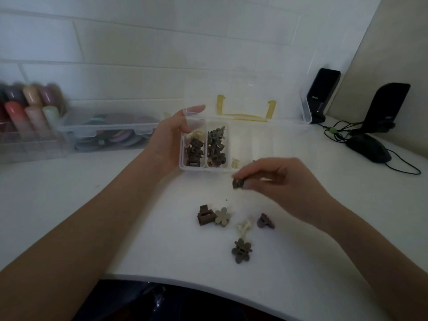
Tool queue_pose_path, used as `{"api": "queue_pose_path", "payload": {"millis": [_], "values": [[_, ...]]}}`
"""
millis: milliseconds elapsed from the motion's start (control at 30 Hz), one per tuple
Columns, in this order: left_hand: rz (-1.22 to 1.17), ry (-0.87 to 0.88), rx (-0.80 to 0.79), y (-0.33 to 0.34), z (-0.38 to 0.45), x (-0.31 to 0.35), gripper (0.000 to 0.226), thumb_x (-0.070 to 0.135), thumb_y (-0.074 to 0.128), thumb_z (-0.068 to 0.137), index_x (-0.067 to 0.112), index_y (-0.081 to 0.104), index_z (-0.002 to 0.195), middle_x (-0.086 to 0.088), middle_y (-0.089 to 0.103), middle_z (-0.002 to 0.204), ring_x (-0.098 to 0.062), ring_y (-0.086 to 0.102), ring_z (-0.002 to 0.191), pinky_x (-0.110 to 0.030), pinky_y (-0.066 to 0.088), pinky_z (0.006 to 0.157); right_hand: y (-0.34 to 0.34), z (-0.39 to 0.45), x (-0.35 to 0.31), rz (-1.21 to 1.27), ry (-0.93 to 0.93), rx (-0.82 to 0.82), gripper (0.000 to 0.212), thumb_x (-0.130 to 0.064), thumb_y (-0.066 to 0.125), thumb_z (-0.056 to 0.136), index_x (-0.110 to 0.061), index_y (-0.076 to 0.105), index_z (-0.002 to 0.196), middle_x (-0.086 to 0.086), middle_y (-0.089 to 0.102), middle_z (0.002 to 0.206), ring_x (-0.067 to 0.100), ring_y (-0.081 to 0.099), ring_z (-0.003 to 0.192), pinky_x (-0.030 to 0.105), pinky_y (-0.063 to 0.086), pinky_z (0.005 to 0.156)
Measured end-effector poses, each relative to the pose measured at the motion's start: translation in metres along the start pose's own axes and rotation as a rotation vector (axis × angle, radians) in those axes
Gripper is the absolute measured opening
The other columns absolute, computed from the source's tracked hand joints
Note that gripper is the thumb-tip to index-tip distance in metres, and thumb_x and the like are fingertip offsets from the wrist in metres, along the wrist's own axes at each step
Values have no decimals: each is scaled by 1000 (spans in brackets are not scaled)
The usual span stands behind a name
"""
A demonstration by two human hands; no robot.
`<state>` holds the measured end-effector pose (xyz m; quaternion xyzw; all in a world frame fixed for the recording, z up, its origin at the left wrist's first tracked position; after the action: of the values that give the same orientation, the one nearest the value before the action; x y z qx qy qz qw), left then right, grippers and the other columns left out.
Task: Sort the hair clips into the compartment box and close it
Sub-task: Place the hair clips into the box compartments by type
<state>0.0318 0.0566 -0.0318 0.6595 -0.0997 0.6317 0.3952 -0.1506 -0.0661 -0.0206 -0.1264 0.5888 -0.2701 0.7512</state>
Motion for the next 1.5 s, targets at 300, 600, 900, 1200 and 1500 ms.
{"api": "queue_pose_path", "payload": {"millis": [300,600,900,1200,1500], "values": [[-14,25,27,-3,-1,3,54,5,39,55,16,70,98,-13,55,97,-31,45,95,-42,39,85,-21,3,11,465,149,330,19,3,59,85,-3,67,102,10,73,87,20,69,79,28,57,79],[-24,18,12,-4,1,2,57,6,39,56,16,69,103,-10,58,92,-28,50,87,-36,44,80,-19,3,13,417,136,313,20,3,57,87,-3,65,104,21,66,91,27,63,81,26,57,76],[-17,18,15,-2,0,2,53,8,40,57,15,69,100,-9,59,90,-25,56,82,-34,48,78,-15,5,14,314,108,300,25,2,58,87,-9,68,107,8,64,87,19,61,80,20,54,71],[-32,14,17,-1,-1,2,53,6,39,55,15,72,95,-11,56,91,-30,46,93,-41,40,86,-12,2,7,-94,-85,412,20,-5,66,83,-22,69,92,-11,68,82,8,62,71,19,51,64],[-15,2,4,1,-2,0,53,6,40,57,16,71,98,-12,54,97,-30,46,95,-38,43,85,10,24,15,-851,-338,490,11,-25,65,82,-19,71,90,0,60,100,15,45,87,26,40,69]]}}
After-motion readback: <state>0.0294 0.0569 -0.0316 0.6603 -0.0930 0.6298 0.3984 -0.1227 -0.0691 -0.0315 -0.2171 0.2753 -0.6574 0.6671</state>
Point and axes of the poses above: each hand's wrist, its own z-axis towards the middle knuckle, its own y-axis out of the palm, x = y × z, the point moved 3 cm from there along z, towards the middle knuckle
